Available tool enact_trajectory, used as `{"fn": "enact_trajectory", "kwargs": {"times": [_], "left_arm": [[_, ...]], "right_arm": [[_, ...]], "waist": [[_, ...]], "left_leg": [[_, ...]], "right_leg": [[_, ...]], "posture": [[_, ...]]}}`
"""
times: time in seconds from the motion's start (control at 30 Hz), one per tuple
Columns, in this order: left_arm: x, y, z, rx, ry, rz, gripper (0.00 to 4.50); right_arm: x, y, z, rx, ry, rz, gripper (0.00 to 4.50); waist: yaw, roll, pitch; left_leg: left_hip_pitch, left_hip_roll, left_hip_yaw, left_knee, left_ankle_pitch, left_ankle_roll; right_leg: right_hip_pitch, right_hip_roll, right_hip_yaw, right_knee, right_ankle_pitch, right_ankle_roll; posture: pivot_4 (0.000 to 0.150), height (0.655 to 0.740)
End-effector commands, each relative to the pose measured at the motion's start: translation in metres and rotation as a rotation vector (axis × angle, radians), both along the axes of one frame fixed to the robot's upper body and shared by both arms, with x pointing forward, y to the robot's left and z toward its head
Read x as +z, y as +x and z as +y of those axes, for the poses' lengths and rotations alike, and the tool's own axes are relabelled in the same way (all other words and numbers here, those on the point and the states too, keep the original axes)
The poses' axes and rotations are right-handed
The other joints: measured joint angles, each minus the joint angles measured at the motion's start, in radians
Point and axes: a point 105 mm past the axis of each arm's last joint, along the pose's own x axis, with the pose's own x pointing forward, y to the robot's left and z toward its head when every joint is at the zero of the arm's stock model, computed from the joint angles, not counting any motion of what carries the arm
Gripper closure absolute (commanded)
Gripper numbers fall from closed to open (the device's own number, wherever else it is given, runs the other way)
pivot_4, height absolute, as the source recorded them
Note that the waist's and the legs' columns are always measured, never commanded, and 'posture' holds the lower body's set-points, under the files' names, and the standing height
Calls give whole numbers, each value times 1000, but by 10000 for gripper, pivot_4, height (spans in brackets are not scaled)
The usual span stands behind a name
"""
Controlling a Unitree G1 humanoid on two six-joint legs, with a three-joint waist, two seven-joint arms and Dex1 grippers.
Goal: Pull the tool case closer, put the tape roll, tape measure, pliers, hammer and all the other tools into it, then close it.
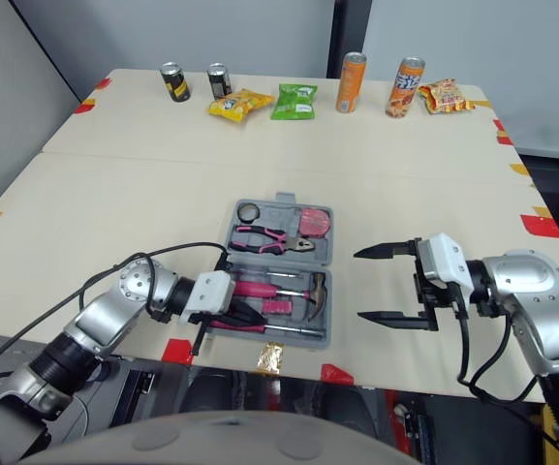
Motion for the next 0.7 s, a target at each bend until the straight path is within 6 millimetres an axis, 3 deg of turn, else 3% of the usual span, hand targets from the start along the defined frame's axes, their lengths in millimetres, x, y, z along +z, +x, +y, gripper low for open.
{"fn": "enact_trajectory", "kwargs": {"times": [0.03,0.2,0.33,0.6,0.7], "left_arm": [[-20,-6,8,-20,85,13,44523],[-20,-5,7,-10,67,7,44523],[-8,0,7,23,18,-20,44523],[50,25,29,223,-155,-101,44523],[60,37,51,367,-172,-99,45000]], "right_arm": [[10,0,-1,3,-2,-44,0],[10,0,0,2,-1,-43,0],[10,3,2,-12,13,-43,0],[6,17,5,-135,118,-2,0],[0,23,5,-169,132,14,8899]], "waist": [[0,0,-3],[0,2,-10],[0,2,-11],[-4,1,-10],[-5,1,-10]], "left_leg": [[0,0,0,0,0,0],[0,0,0,0,0,0],[0,0,0,0,0,0],[0,1,0,0,0,0],[0,1,0,0,0,0]], "right_leg": [[0,0,0,0,0,0],[0,0,0,0,0,0],[0,0,0,0,0,0],[-1,0,0,0,0,-1],[-1,0,0,0,0,-1]], "posture": [[1500,7400],[1500,7400],[1500,7400],[1500,7400],[1500,7400]]}}
